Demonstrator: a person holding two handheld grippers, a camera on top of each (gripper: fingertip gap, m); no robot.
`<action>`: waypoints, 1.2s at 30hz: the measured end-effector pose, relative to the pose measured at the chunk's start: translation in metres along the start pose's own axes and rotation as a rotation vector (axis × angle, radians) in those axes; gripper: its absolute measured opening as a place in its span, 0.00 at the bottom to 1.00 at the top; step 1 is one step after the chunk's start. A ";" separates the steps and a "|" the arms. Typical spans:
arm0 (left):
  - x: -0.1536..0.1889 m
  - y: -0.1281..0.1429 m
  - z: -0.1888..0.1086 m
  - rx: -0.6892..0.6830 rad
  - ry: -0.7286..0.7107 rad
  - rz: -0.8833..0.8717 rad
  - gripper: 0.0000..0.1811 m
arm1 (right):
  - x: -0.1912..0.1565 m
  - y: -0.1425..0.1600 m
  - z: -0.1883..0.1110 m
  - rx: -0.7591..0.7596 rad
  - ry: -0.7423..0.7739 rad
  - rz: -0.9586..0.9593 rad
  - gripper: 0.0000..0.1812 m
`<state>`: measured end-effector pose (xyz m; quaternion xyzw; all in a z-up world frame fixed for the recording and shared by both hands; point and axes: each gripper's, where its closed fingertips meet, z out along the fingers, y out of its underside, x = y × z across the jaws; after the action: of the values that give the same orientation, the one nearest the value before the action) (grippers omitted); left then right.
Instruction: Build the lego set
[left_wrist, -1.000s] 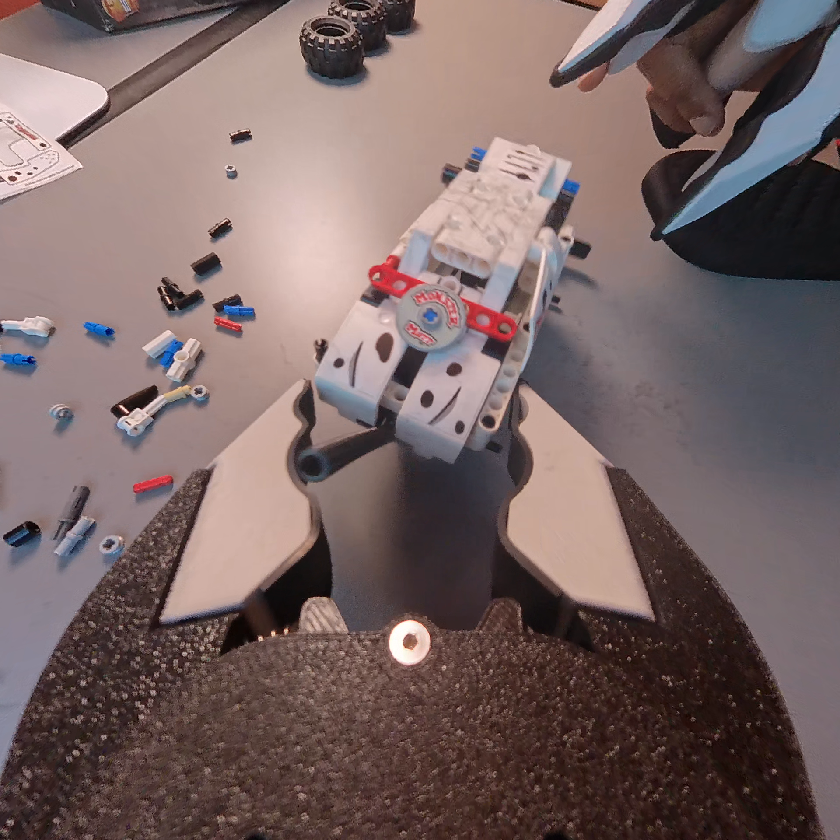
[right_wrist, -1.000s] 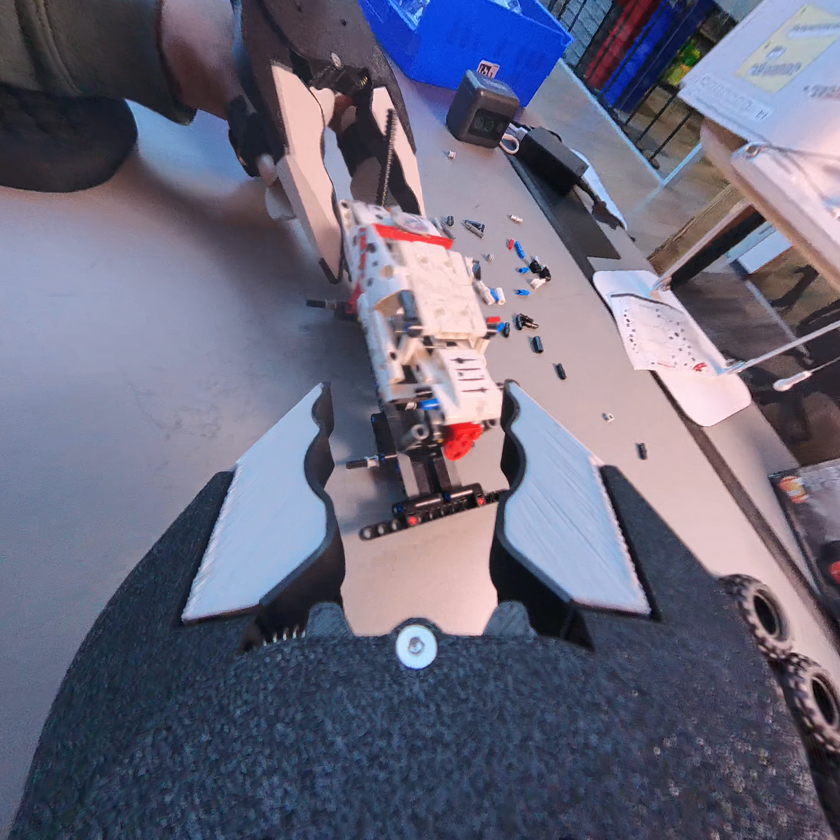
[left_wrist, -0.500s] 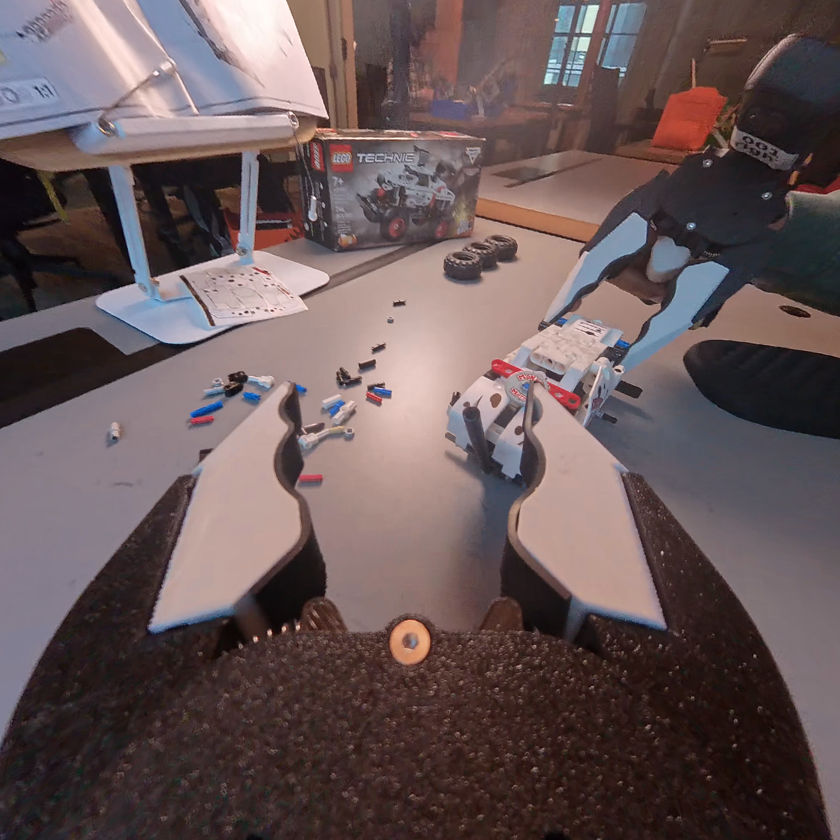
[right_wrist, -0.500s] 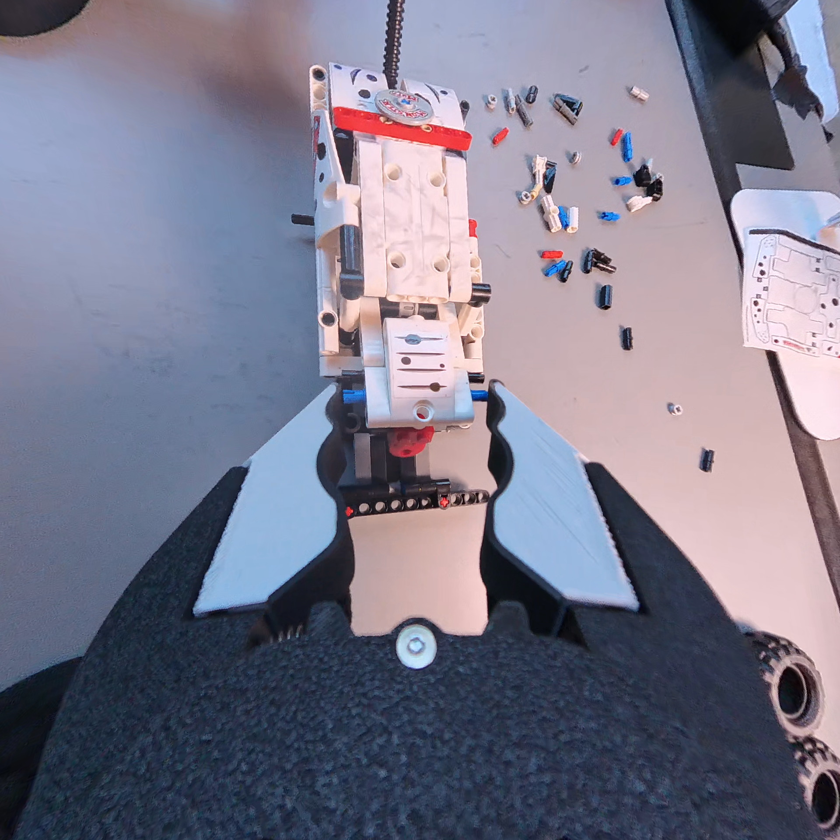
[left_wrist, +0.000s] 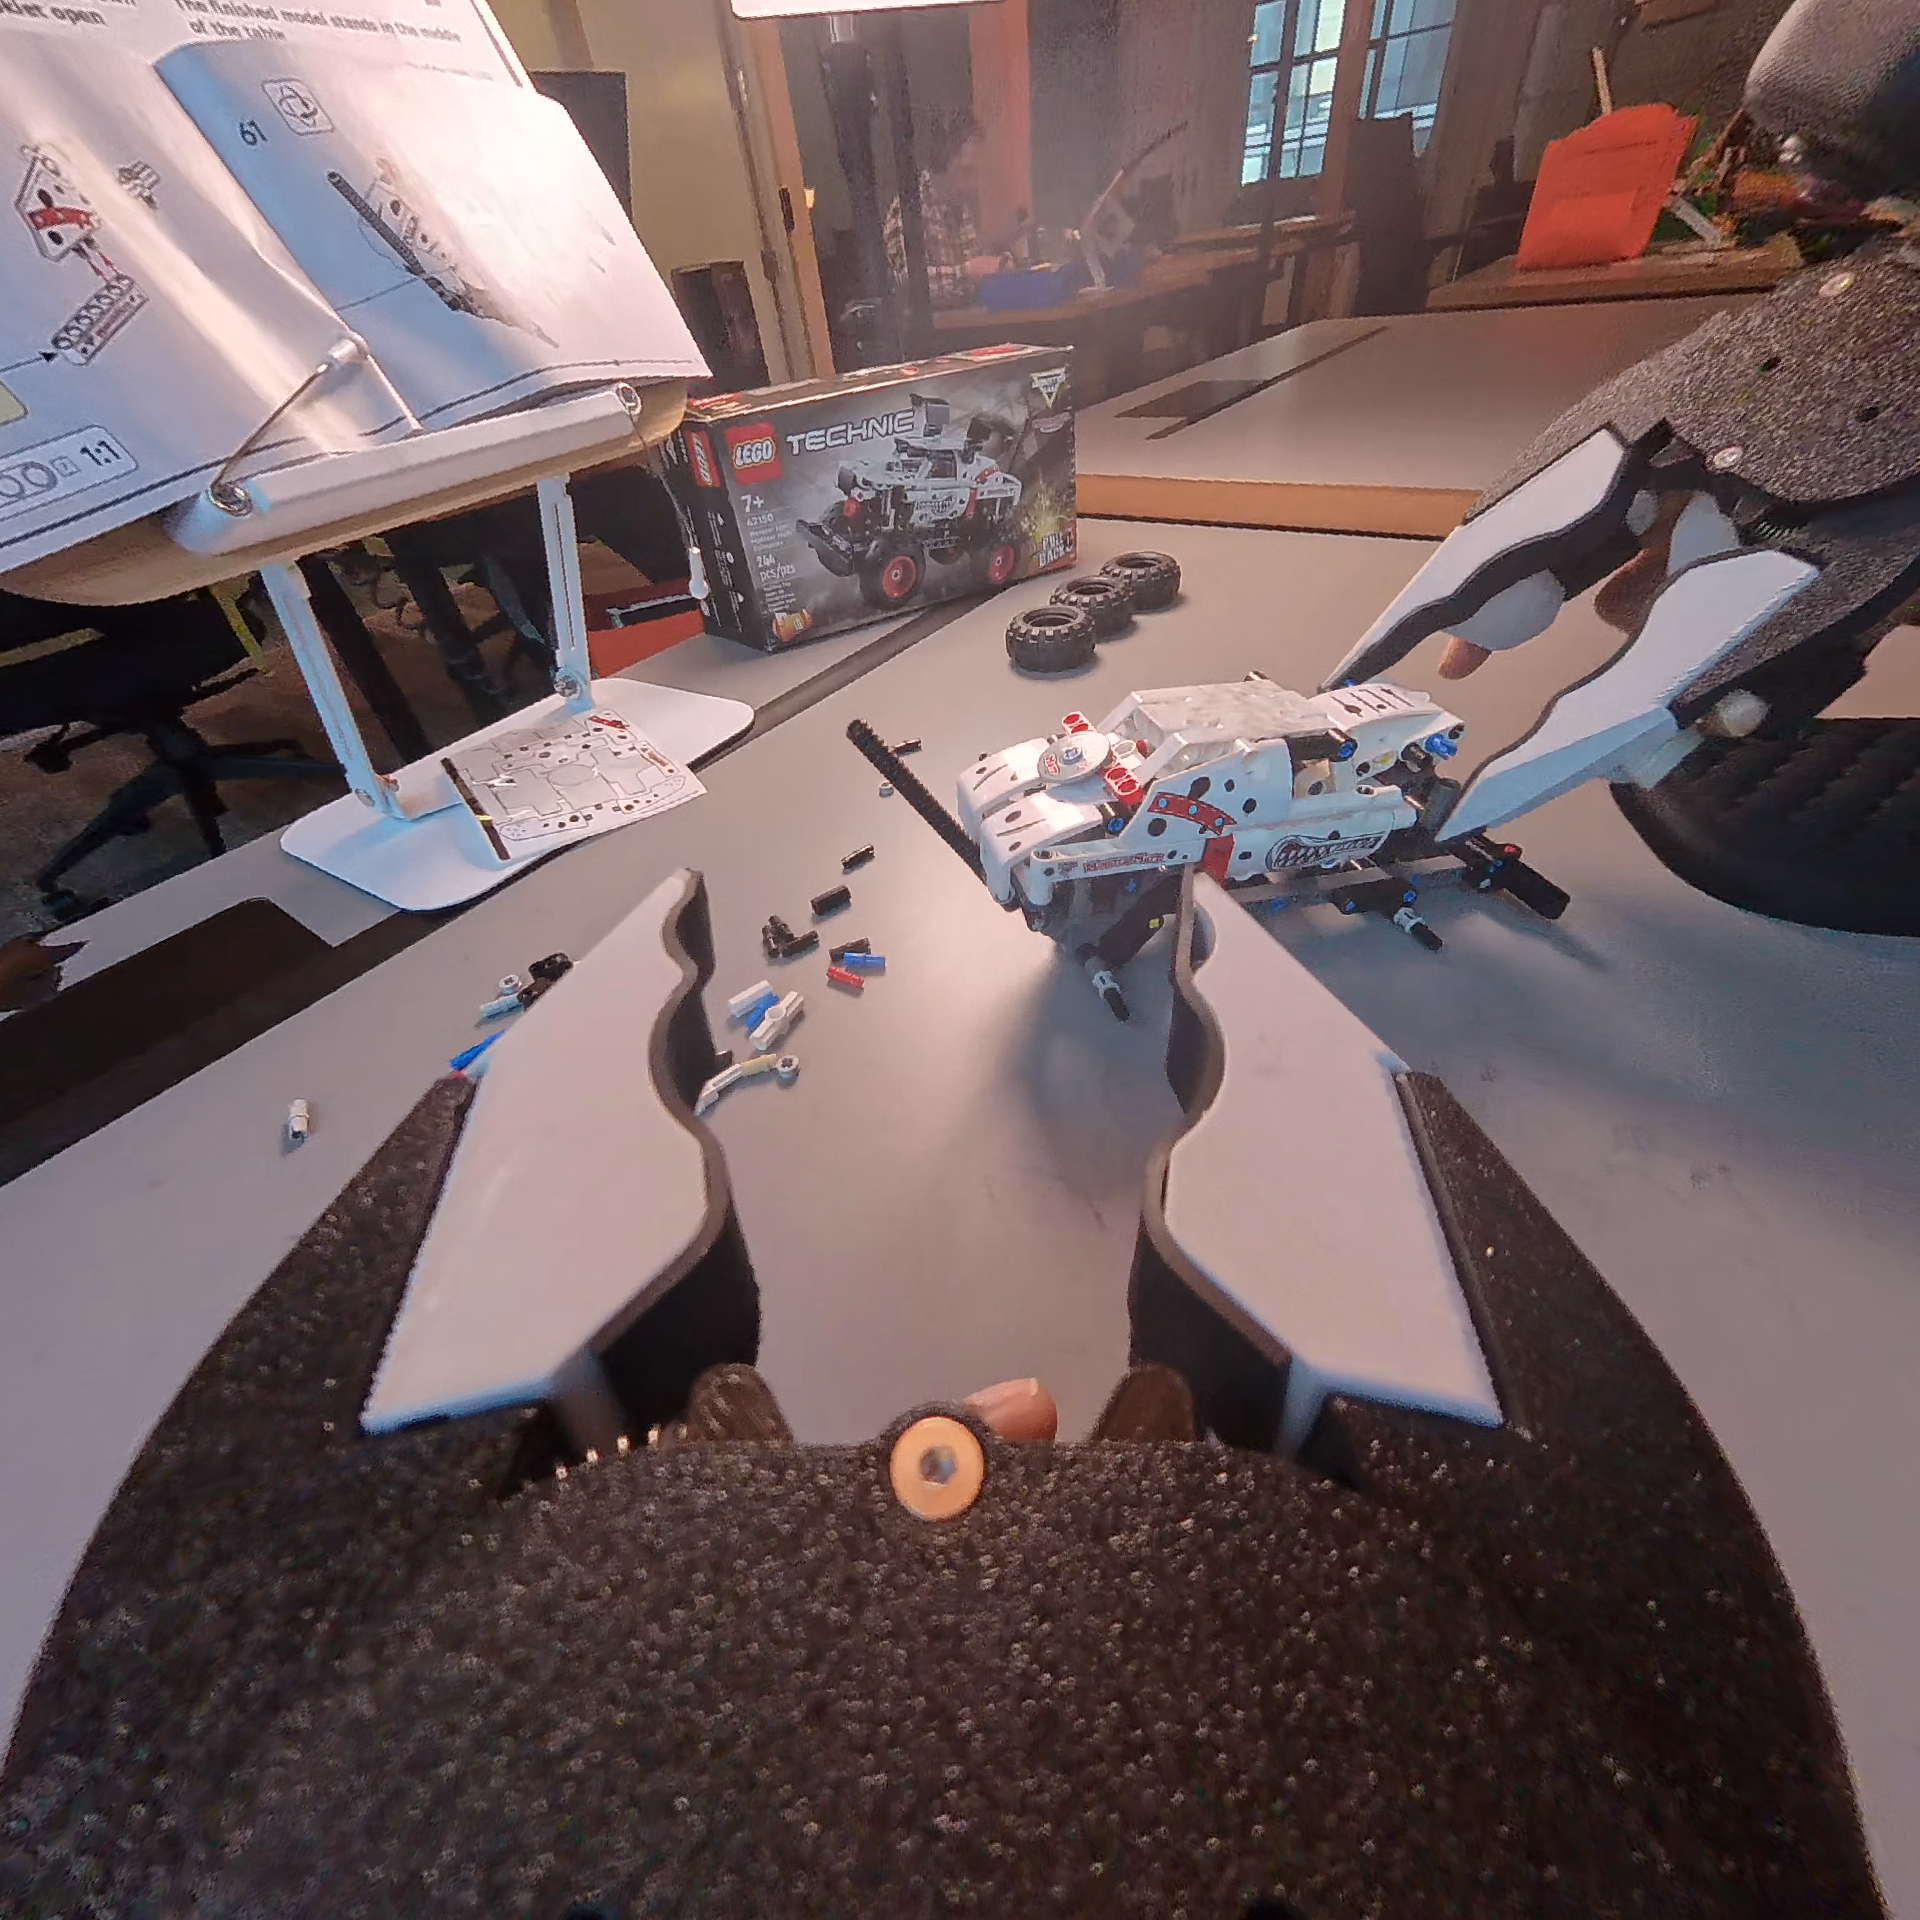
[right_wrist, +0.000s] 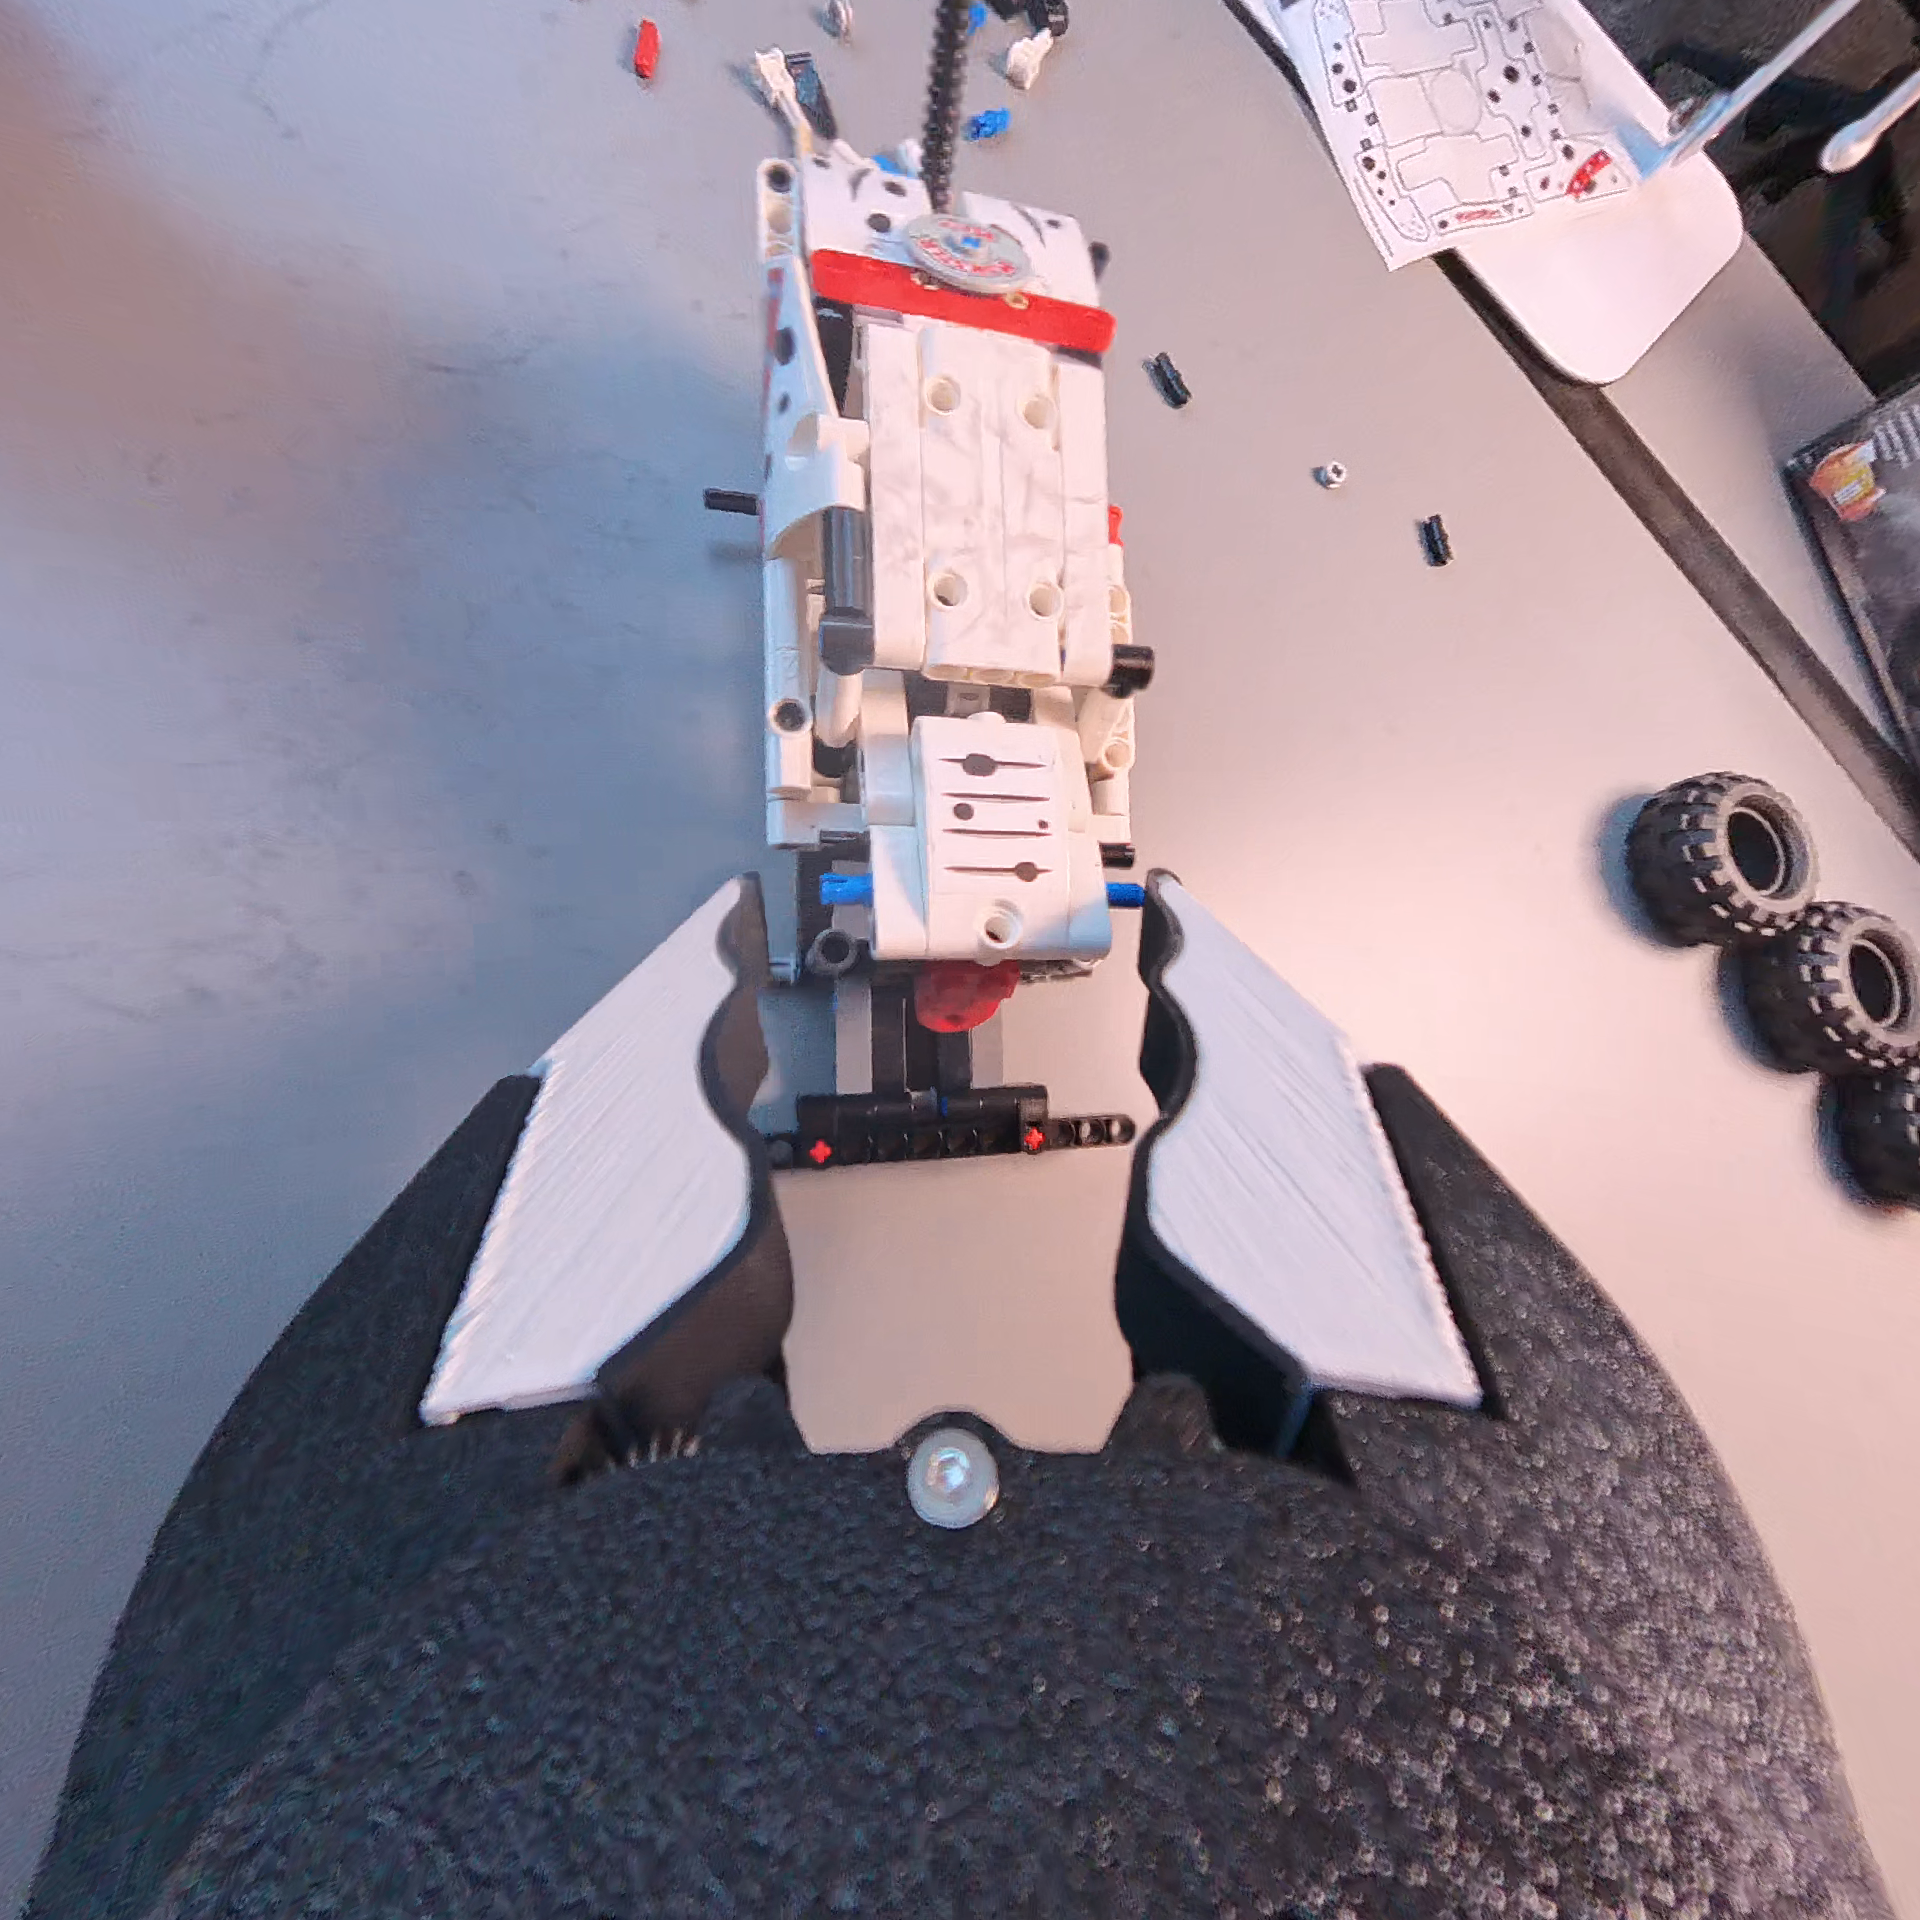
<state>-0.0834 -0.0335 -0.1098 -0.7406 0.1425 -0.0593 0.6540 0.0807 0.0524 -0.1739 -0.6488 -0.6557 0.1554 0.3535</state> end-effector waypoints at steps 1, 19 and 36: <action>0.001 0.000 0.000 -0.005 -0.003 0.007 0.48 | -0.004 0.000 -0.004 -0.002 -0.003 0.004 0.40; 0.002 0.015 0.004 -0.059 -0.027 0.009 0.36 | -0.119 -0.038 -0.058 0.292 -0.360 -0.329 0.29; 0.012 0.004 0.003 -0.026 0.026 0.010 0.38 | -0.072 -0.055 -0.004 0.111 -0.290 -0.321 0.51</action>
<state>-0.0721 -0.0346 -0.1156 -0.7475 0.1554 -0.0638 0.6426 0.0360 -0.0239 -0.1542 -0.4864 -0.7851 0.2246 0.3107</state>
